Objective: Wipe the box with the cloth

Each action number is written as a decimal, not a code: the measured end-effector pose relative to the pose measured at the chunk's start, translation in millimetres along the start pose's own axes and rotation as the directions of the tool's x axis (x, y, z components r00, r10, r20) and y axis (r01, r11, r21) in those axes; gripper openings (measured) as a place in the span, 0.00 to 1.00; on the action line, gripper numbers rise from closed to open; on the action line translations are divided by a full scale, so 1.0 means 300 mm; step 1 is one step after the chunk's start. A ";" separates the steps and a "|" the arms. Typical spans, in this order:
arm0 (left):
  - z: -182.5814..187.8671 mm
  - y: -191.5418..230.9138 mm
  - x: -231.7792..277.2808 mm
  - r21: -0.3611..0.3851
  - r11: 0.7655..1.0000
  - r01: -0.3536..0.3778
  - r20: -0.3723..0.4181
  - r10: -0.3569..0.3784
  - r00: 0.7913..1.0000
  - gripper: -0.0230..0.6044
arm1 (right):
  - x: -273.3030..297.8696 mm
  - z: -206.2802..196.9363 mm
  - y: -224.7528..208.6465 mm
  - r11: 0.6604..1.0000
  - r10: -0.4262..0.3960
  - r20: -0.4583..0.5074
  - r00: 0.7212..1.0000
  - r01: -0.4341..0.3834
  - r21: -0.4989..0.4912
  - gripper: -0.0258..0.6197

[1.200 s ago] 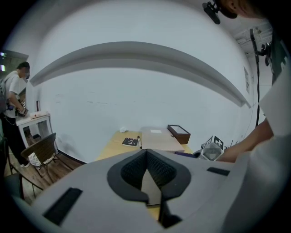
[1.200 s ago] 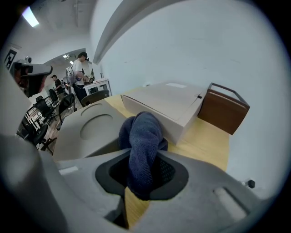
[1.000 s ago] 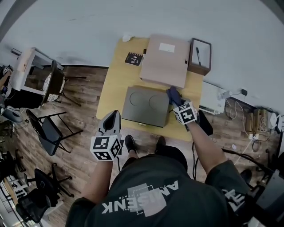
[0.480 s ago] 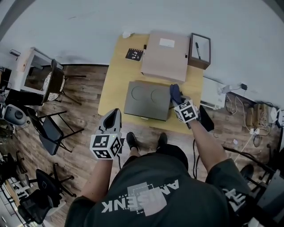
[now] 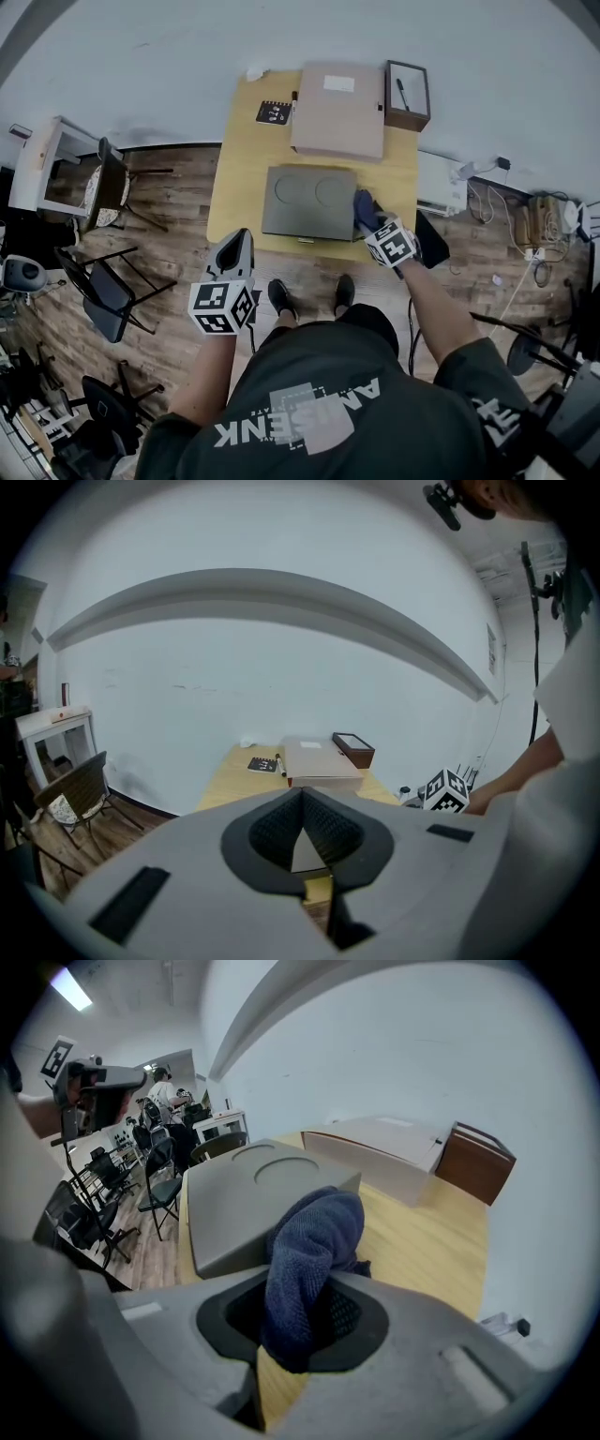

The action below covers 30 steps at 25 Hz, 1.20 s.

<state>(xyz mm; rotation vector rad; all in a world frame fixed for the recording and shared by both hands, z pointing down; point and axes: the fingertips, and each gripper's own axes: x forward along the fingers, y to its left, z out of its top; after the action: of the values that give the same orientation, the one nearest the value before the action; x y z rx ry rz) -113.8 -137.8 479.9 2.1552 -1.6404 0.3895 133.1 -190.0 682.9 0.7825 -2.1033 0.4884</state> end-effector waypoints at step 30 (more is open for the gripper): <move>-0.005 0.044 0.140 0.067 0.974 0.216 -0.035 -0.214 0.976 0.04 | -0.220 0.035 0.397 0.989 0.002 0.028 1.000 -0.006 0.148 0.16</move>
<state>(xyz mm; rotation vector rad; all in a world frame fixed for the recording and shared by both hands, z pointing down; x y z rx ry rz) -115.2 -175.8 502.0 2.3395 -1.3786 0.4142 77.6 -85.3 615.4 0.8738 -2.1121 0.6447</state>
